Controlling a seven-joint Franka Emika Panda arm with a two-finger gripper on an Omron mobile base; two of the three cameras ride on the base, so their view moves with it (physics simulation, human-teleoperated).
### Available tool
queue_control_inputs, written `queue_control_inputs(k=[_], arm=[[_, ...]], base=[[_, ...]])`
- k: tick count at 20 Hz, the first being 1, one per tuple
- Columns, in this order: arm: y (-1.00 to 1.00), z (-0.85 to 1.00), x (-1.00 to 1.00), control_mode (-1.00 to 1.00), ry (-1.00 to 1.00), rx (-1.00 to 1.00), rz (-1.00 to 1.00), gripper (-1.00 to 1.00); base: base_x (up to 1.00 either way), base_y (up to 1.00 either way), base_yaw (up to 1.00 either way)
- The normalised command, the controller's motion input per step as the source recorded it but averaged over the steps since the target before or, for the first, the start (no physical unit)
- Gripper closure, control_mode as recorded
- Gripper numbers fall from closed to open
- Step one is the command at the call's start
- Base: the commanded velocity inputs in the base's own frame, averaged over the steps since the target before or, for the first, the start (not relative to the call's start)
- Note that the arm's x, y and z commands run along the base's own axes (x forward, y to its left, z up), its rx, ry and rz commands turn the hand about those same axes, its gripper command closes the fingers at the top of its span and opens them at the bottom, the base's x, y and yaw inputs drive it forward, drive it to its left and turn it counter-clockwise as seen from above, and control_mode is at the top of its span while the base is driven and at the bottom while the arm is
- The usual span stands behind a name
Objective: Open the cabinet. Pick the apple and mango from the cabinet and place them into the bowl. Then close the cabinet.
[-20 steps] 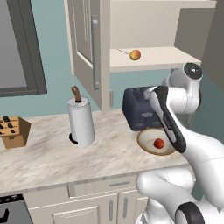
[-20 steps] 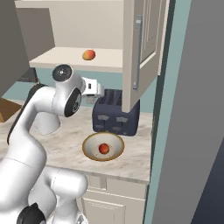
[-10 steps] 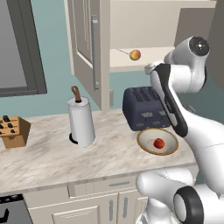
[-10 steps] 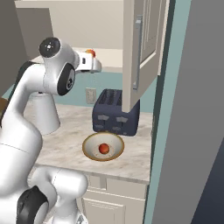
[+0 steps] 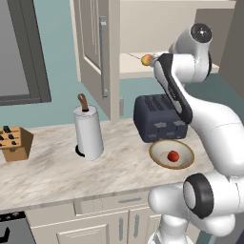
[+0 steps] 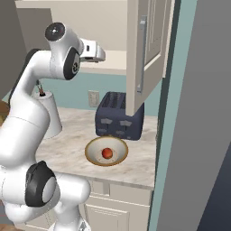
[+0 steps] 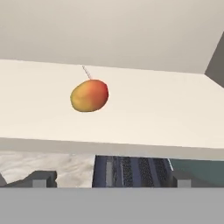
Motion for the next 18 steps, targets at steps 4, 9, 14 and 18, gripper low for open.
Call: queue_control_inputs(k=[4, 9, 14, 18], arm=[[0.04, 0.0, 0.66, -1.0, 0.0, 0.14, -0.01, -1.0], [0.0, 0.0, 0.33, -1.0, 0.0, 0.17, 0.0, -1.0], [0.01, 0.0, 0.4, -1.0, 0.01, 0.02, -0.01, -1.0], [0.13, 0.0, 0.59, -1.0, 0.02, 0.0, 0.0, -1.0]], base=[[0.0, 0.0, 0.0], [0.0, 0.0, 0.0], [0.0, 0.0, 0.0], [0.0, 0.0, 0.0]])
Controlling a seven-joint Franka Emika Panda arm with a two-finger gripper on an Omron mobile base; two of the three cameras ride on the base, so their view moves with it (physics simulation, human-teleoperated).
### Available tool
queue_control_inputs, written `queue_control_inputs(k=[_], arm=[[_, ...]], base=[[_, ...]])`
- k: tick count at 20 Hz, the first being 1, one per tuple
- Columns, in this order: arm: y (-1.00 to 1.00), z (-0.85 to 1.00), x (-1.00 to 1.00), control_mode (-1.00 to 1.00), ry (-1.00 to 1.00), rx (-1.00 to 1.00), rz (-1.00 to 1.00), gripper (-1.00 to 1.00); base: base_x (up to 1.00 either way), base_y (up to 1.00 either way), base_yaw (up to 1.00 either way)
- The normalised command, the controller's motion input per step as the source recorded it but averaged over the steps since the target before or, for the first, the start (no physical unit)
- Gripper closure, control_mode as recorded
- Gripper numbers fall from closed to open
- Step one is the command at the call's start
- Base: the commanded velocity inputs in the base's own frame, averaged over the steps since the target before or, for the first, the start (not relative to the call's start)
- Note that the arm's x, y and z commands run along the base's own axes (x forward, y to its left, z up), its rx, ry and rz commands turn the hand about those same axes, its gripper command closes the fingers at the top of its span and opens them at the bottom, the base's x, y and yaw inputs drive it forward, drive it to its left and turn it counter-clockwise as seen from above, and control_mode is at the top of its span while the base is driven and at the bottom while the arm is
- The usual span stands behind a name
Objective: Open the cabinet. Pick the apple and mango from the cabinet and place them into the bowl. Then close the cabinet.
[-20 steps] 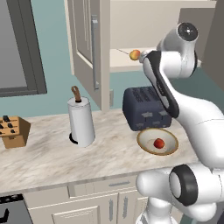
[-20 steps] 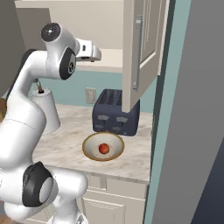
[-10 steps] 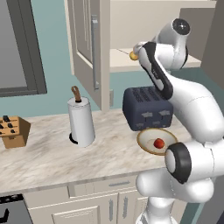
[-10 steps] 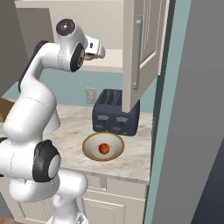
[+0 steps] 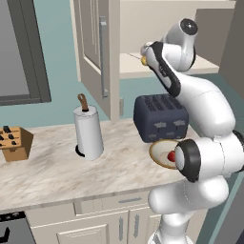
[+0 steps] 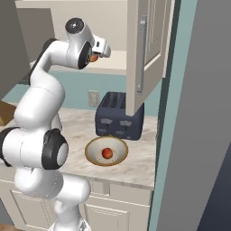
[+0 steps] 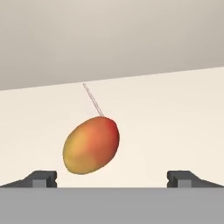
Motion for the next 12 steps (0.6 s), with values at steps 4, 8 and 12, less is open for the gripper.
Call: queue_control_inputs(k=[4, 8, 12], arm=[[0.13, -0.02, 0.54, -1.0, 0.05, 0.01, 0.0, -1.0], [0.07, -0.06, 0.49, -1.0, 0.05, 0.0, 0.0, -1.0], [0.1, -0.17, 0.45, -1.0, 0.08, 0.01, 0.0, -1.0]], base=[[0.0, 0.0, 0.0], [0.0, 0.0, 0.0], [0.0, 0.0, 0.0]])
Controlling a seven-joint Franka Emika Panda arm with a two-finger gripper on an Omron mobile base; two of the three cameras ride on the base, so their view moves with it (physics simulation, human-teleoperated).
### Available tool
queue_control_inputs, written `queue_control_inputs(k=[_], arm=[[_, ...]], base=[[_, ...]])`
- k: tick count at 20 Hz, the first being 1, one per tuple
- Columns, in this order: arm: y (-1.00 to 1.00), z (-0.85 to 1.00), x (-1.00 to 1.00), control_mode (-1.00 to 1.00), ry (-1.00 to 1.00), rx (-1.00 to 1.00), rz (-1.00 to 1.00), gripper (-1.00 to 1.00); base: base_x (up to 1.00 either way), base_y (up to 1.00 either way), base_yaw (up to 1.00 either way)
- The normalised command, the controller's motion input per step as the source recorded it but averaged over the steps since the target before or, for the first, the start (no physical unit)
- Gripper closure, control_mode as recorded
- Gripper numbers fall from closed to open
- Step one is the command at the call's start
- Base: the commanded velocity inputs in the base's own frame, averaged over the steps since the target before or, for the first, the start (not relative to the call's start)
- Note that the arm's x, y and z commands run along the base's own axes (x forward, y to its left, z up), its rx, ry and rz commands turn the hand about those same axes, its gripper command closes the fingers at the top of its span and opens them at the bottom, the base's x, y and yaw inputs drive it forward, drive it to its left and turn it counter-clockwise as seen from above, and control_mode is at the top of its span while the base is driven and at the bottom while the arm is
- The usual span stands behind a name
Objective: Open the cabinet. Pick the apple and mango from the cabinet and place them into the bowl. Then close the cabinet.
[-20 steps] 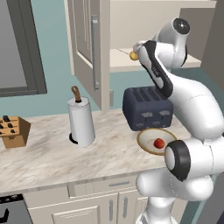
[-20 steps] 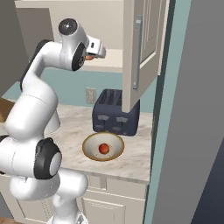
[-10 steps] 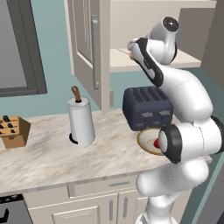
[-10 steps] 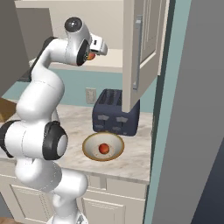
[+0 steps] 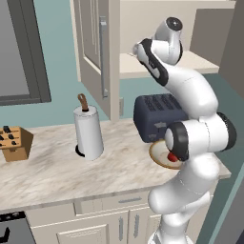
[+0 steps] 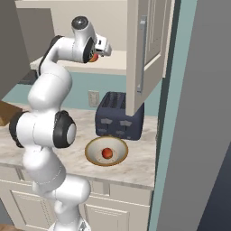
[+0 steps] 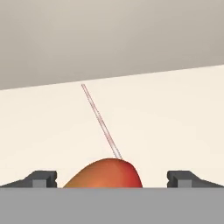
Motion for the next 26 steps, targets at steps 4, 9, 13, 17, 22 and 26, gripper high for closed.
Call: queue_control_inputs(k=[4, 9, 13, 17, 22, 26], arm=[[0.12, -0.32, 0.38, -1.0, 0.07, 0.0, 0.0, -1.0], [0.1, -0.2, 0.18, -1.0, 0.02, 0.01, 0.0, 1.0], [0.0, 0.0, 0.0, -1.0, 0.01, 0.0, 0.0, 1.0], [0.0, 0.17, -0.34, -1.0, 0.0, 0.0, 0.0, 1.0], [0.0, 0.17, -0.9, -1.0, 0.03, 0.01, 0.0, 1.0], [0.0, 0.02, -1.0, -1.0, 0.08, 0.0, 0.0, 1.0]], base=[[0.0, 0.0, 0.0], [0.0, 0.0, 0.0], [0.0, 0.0, 0.0], [0.0, 0.0, 0.0], [0.0, 0.0, 0.0], [0.0, 0.0, 0.0]])
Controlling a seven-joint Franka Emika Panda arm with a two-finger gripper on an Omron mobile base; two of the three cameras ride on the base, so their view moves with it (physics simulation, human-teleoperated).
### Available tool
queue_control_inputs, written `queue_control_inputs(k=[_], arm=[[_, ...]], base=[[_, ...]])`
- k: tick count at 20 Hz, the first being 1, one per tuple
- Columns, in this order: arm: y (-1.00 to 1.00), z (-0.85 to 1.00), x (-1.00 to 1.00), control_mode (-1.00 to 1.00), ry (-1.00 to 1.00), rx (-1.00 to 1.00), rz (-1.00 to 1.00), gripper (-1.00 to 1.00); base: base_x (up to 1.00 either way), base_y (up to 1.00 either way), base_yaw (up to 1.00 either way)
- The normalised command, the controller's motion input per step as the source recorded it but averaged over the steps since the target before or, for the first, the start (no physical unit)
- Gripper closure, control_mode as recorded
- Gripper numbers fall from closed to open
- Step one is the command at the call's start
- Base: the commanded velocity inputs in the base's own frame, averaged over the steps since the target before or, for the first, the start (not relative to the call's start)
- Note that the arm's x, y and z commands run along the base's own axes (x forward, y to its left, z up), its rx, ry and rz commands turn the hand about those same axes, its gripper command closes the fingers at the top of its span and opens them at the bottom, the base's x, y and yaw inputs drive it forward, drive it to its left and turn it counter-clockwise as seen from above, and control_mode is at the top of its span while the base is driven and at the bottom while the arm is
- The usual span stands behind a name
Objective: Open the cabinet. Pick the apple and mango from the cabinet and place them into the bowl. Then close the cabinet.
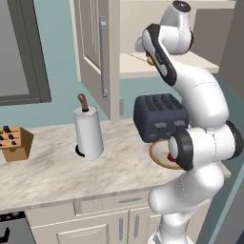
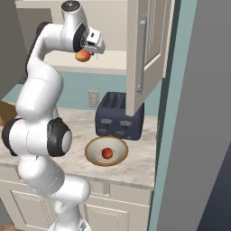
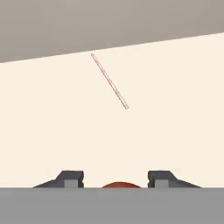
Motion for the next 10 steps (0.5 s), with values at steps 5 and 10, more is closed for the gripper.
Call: queue_control_inputs(k=[5, 10], arm=[[0.0, -0.16, -1.0, -1.0, 0.17, 0.0, 0.0, 1.0], [-0.05, -0.76, -1.0, -1.0, 0.21, 0.0, 0.0, 1.0]], base=[[0.0, 0.0, 0.0], [0.0, 0.0, 0.0]])
